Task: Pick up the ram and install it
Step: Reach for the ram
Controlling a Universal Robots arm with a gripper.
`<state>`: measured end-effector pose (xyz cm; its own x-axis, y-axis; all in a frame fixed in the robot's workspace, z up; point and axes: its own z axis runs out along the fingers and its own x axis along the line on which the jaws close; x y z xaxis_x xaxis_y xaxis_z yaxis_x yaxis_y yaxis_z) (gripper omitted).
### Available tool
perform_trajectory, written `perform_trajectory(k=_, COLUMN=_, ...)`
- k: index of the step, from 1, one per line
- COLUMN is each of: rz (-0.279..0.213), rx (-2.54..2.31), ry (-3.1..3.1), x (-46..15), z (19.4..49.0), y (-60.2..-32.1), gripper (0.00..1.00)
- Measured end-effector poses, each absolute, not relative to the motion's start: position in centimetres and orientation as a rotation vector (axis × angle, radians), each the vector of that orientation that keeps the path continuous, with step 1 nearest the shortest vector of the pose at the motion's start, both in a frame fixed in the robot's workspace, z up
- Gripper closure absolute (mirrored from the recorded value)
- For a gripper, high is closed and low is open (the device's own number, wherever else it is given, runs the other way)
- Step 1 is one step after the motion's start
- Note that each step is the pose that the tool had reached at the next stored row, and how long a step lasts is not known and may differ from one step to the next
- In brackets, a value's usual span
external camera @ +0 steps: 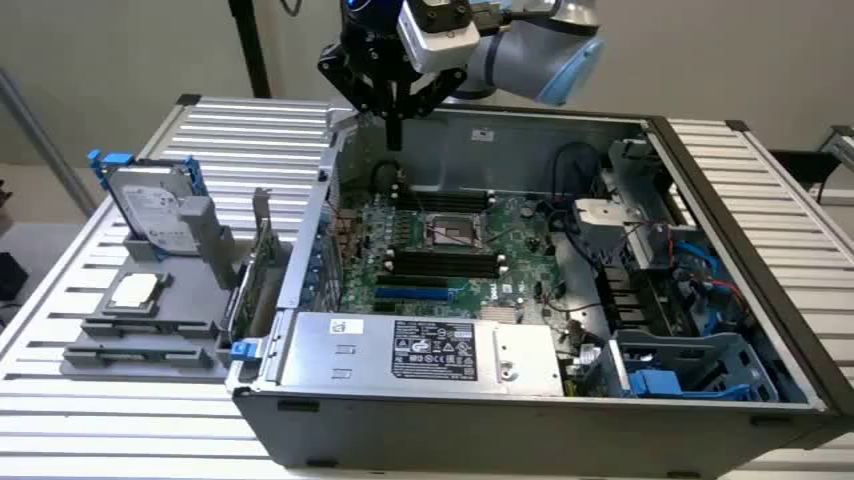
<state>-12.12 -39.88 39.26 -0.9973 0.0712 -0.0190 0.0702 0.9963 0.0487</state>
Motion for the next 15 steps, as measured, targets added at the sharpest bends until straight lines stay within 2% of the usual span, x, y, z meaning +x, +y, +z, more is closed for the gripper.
perform_trajectory(k=15, rz=0.075, rx=0.111, ry=3.118, x=-12.35, z=39.27, y=-39.95, gripper=0.89)
